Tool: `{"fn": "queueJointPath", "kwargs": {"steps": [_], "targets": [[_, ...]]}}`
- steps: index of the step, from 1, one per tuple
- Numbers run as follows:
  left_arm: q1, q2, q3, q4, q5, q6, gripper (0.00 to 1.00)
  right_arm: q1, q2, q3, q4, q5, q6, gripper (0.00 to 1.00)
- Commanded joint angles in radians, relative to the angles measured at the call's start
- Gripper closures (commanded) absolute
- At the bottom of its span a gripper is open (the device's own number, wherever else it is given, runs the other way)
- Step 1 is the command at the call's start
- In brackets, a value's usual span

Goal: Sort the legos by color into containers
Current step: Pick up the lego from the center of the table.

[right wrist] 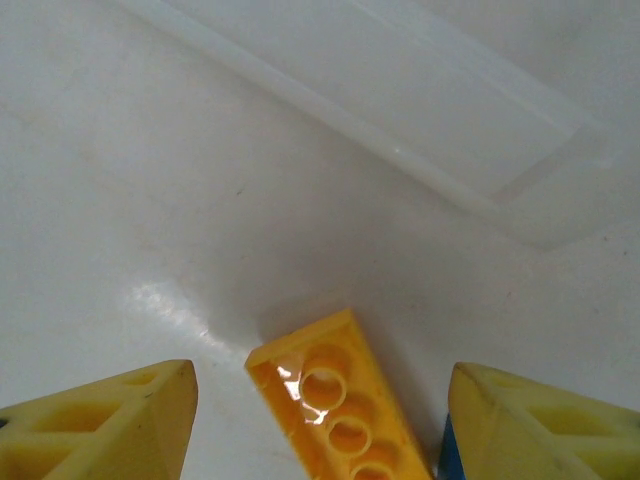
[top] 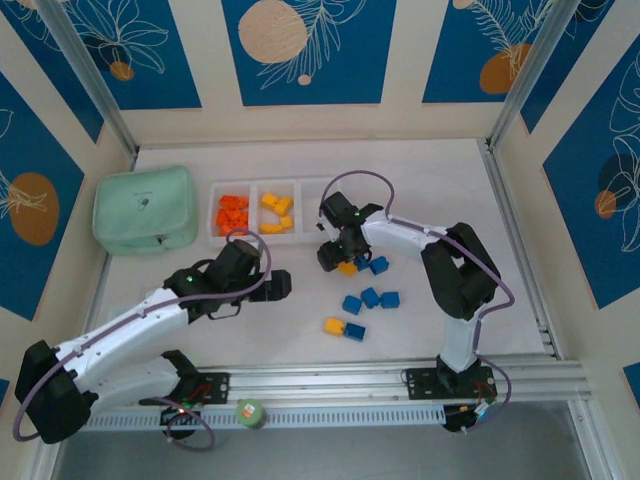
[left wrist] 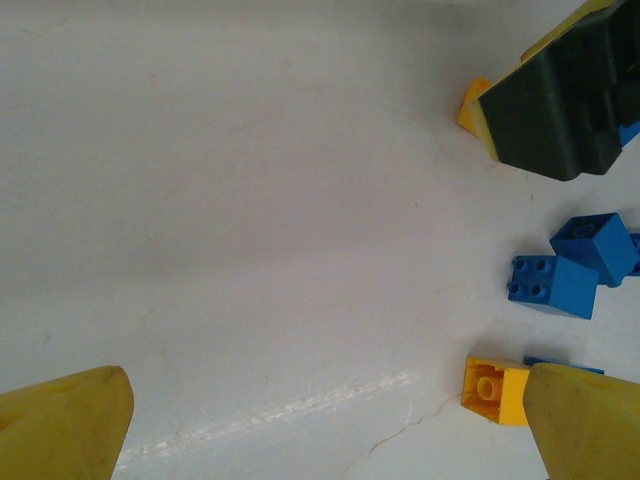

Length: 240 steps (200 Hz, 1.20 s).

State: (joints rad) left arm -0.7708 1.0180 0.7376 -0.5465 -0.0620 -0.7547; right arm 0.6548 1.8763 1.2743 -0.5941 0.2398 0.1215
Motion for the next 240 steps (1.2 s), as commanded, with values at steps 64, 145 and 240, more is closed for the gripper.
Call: {"fn": "queueJointPath", "kwargs": {"steps": [64,145,240], "targets": [[-0.008,-0.008,-0.033,0.036,-0.033,-0.046,0.01,0.043,0.033,-0.051,0.06,0.03,-0.044,0.4],[-0.008,-0.032,-0.036,0.022,-0.038,-0.049,0.01,0.093,0.004,-0.106,0.029,0.129,-0.011,0.56],[-0.007,-0.064,-0.04,-0.003,-0.065,-0.046,0.01,0.139,-0.077,-0.058,0.005,0.14,0.005,0.64]]}}
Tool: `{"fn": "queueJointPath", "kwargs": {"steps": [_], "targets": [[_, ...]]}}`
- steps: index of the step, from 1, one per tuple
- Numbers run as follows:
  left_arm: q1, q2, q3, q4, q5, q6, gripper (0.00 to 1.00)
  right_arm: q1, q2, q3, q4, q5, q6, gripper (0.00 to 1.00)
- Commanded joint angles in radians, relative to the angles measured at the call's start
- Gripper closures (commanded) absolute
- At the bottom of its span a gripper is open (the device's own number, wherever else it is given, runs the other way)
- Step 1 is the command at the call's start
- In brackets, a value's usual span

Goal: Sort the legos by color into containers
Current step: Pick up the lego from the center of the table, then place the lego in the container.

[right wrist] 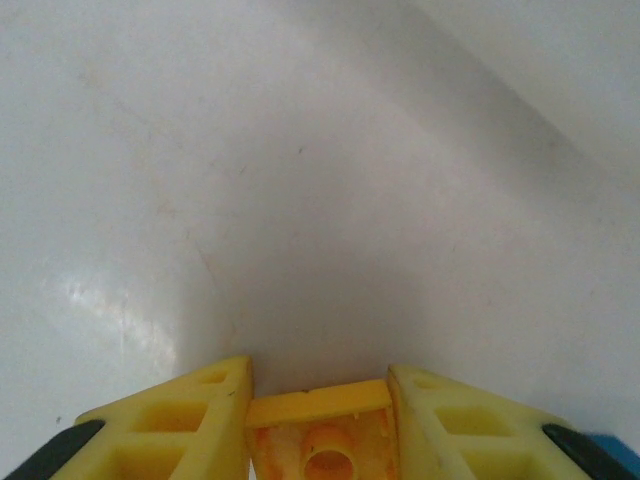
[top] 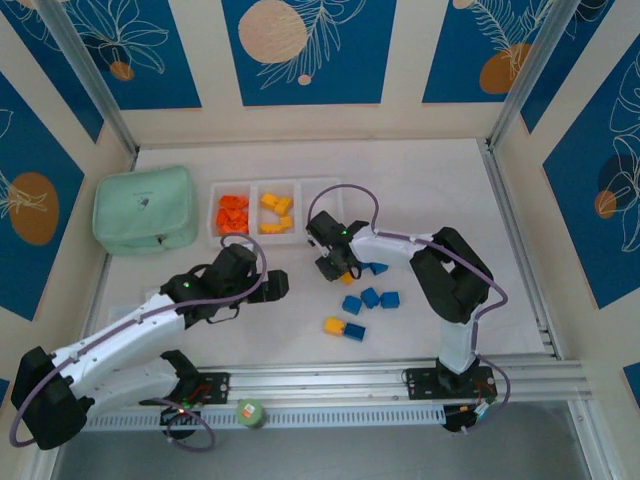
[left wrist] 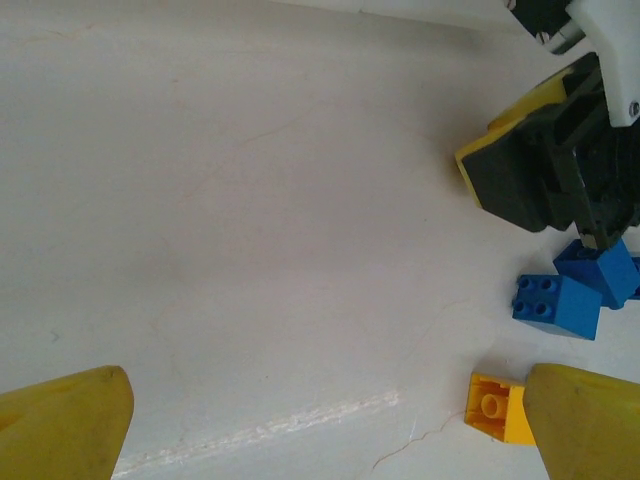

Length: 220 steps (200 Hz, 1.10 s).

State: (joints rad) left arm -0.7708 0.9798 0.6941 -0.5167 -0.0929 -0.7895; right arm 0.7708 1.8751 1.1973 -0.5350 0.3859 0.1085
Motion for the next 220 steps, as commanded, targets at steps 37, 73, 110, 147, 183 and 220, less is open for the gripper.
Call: {"fn": "queueJointPath", "kwargs": {"steps": [37,73,110,147,183,220], "targets": [[0.006,-0.06,0.037,-0.119,-0.088,0.01,0.01,0.049,-0.088,0.123,-0.059,-0.055,0.04,0.63],[0.041,-0.102,0.063,-0.194,-0.113,0.029,0.01,0.062,0.002,0.294,-0.029,-0.077,0.07,0.63],[0.087,-0.132,0.079,-0.238,-0.119,0.044,0.01,0.036,0.134,0.481,0.042,-0.104,0.104,0.63],[0.119,-0.128,0.09,-0.247,-0.113,0.058,0.01,0.015,0.303,0.691,0.082,-0.106,0.103,0.63],[0.126,-0.107,0.105,-0.243,-0.109,0.072,0.01,-0.011,0.445,0.901,0.038,-0.1,0.106,0.52],[0.125,-0.089,0.111,-0.221,-0.067,0.066,0.01,-0.011,0.391,0.911,0.012,-0.116,0.08,0.35]]}}
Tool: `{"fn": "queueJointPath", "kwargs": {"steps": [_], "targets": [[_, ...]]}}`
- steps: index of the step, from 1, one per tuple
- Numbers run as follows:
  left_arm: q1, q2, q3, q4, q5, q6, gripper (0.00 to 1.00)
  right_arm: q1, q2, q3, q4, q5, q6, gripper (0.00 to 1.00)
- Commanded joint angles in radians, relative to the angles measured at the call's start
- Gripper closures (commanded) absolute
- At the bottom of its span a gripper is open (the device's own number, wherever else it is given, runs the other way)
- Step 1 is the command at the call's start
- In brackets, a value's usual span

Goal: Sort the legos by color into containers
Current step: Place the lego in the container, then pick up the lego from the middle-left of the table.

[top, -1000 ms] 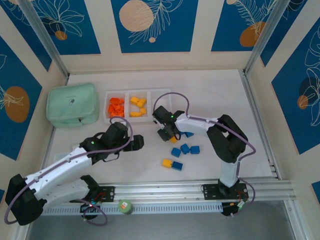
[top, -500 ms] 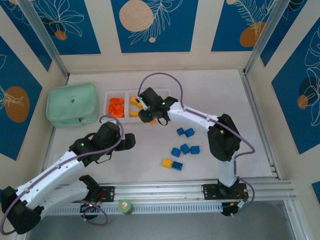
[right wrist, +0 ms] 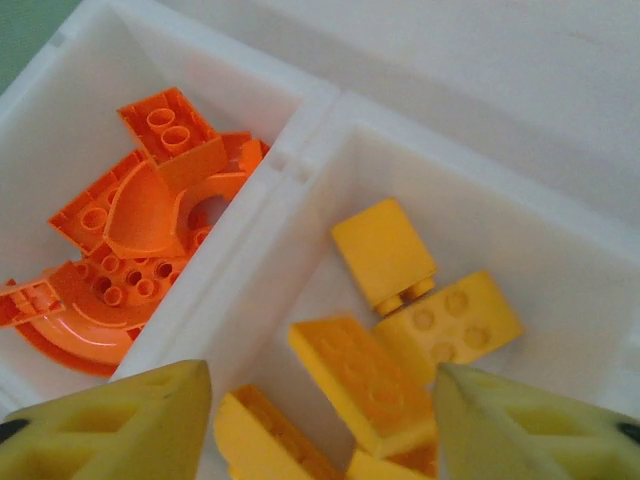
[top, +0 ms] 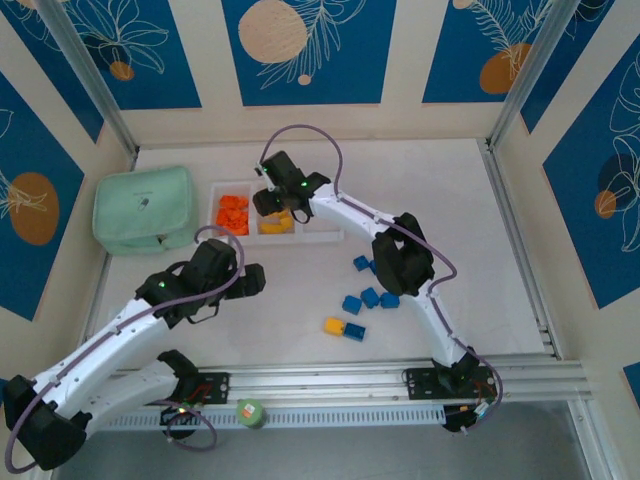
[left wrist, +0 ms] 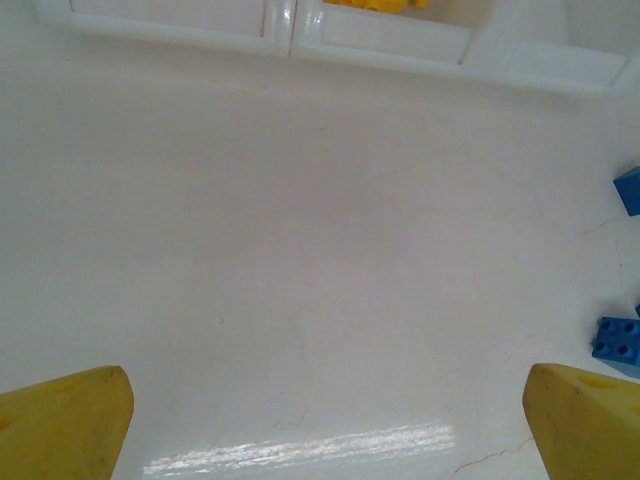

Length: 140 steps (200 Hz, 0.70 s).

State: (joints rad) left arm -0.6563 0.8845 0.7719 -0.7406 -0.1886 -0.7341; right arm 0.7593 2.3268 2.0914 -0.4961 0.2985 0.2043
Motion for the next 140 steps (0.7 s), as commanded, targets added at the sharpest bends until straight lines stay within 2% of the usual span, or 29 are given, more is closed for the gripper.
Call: {"fn": "queueJointPath", "kwargs": {"steps": [1,48,75,140], "targets": [[0.011,0.006,0.033,0.003,0.03,0.01,0.01,-0.001,-0.066,0.013,-0.025,-0.03,-0.016,0.34],[-0.023,0.034,0.052,0.016,0.099,0.01,0.0,-0.012,-0.364,-0.316,0.017,-0.082,0.033,0.3],[-0.096,0.058,0.044,0.057,0.126,-0.009,0.0,-0.026,-0.541,-0.518,-0.008,-0.096,0.098,0.25],[-0.316,0.17,0.033,0.191,0.111,-0.116,0.01,-0.082,-0.95,-0.979,-0.108,-0.112,0.272,0.18]]}}
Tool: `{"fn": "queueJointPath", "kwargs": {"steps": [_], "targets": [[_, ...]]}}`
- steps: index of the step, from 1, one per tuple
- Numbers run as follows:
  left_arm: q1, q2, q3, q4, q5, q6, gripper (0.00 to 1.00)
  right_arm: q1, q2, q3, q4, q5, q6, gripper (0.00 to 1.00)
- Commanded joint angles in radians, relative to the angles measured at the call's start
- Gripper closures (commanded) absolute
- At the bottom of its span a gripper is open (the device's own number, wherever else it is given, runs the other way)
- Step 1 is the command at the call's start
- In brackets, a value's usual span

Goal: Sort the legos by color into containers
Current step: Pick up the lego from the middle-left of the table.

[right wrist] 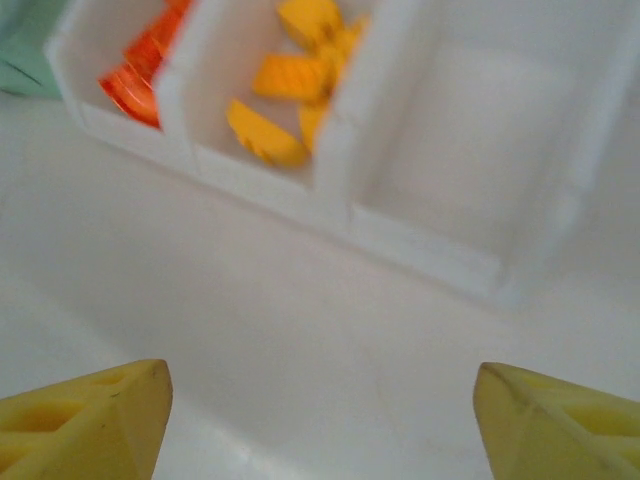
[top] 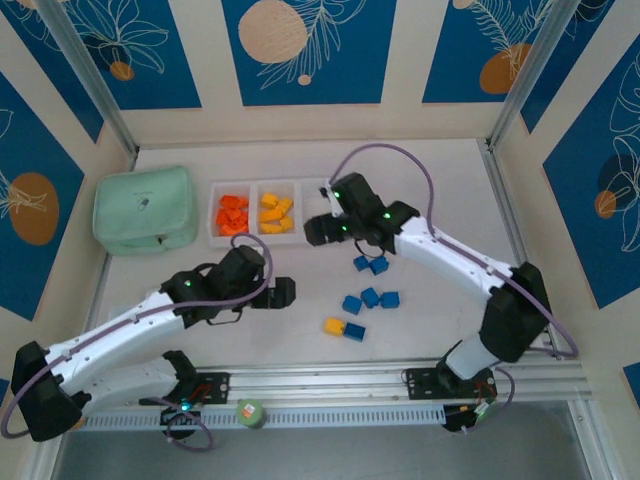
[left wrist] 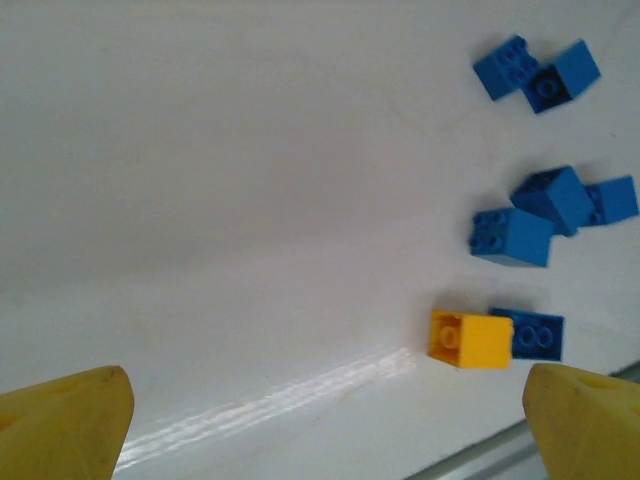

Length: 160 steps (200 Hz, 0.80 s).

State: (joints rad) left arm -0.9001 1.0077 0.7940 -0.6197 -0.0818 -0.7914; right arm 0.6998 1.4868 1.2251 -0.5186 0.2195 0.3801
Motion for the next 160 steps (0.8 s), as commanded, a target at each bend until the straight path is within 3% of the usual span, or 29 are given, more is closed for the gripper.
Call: {"fn": "queueJointPath", "kwargs": {"steps": [1,79,160], "targets": [[-0.076,0.05,0.01,0.071,0.003,-0.059,0.01,-0.024,-0.113,-0.118,-0.088,-0.033,0.098,0.18],[-0.29,0.324,0.073,0.199,0.01,-0.144,0.08,-0.172,-0.515,-0.468,-0.225,-0.199,0.222,0.09],[-0.329,0.601,0.236,0.188,-0.032,-0.143,0.17,-0.258,-0.564,-0.55,-0.206,-0.282,0.209,0.06]]}}
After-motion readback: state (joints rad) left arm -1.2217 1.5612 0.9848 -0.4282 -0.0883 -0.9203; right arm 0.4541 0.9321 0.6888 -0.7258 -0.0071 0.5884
